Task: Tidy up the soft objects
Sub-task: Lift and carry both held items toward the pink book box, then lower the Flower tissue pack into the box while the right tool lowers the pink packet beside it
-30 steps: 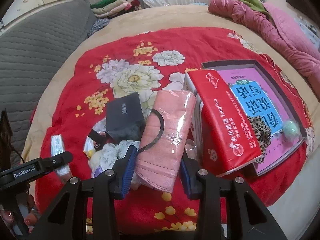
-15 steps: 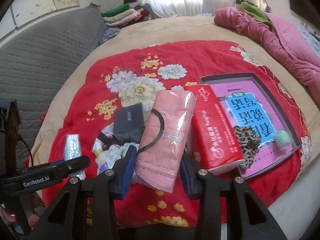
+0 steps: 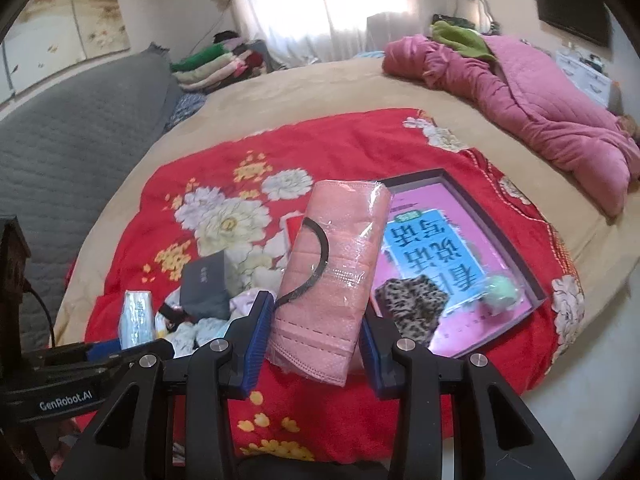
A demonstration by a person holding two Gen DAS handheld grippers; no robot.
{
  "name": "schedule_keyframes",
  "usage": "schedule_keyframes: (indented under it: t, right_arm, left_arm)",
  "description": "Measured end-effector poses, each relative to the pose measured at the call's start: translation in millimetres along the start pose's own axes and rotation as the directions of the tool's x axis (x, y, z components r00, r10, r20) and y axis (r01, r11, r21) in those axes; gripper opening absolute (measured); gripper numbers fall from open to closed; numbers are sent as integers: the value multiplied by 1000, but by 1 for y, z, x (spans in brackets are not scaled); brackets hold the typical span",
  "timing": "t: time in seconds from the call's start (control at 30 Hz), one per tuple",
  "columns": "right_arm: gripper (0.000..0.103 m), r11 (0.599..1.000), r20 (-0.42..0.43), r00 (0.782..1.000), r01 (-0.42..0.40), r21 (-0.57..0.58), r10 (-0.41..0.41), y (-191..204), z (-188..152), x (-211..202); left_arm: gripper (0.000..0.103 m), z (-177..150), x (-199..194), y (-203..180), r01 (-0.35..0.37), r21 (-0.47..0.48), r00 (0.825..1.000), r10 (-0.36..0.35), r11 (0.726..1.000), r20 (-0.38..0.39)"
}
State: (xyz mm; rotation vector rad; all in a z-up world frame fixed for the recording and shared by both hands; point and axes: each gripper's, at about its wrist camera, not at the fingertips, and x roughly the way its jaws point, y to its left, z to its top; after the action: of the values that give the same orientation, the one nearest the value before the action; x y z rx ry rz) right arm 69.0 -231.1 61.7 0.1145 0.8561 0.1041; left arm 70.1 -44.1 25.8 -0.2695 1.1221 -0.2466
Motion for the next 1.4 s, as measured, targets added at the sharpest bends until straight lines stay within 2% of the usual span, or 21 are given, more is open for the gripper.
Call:
schedule_keyframes:
  t: [0.5,0.73,0.9,1.07,1.4]
  right_arm:
    - [42,995,74,995,58,82,-64,-54,13,-30]
    - [42,991,98,990,91,99,-100,-75,19,-41]
    - [42,987,108,991,67,145,-83,-95,23,-44]
    - [42,979,107,987,101,176,-121,-120,25,-47]
    - [42,981,83,985,136,141,-148,-140,22,-41]
  left_arm:
    - [49,28,4,-90,-10,191,1000,4,981,29]
    - [49,36,12,-109,2,217,1000,-7,976,25]
    - [48,42,20,-126,0,255,1000,-6,967,22]
    - [49,51,32,-142,-2,293,1000,-2,956,15]
    - [49,70,64,-165,0,316,1000,6,949,-18]
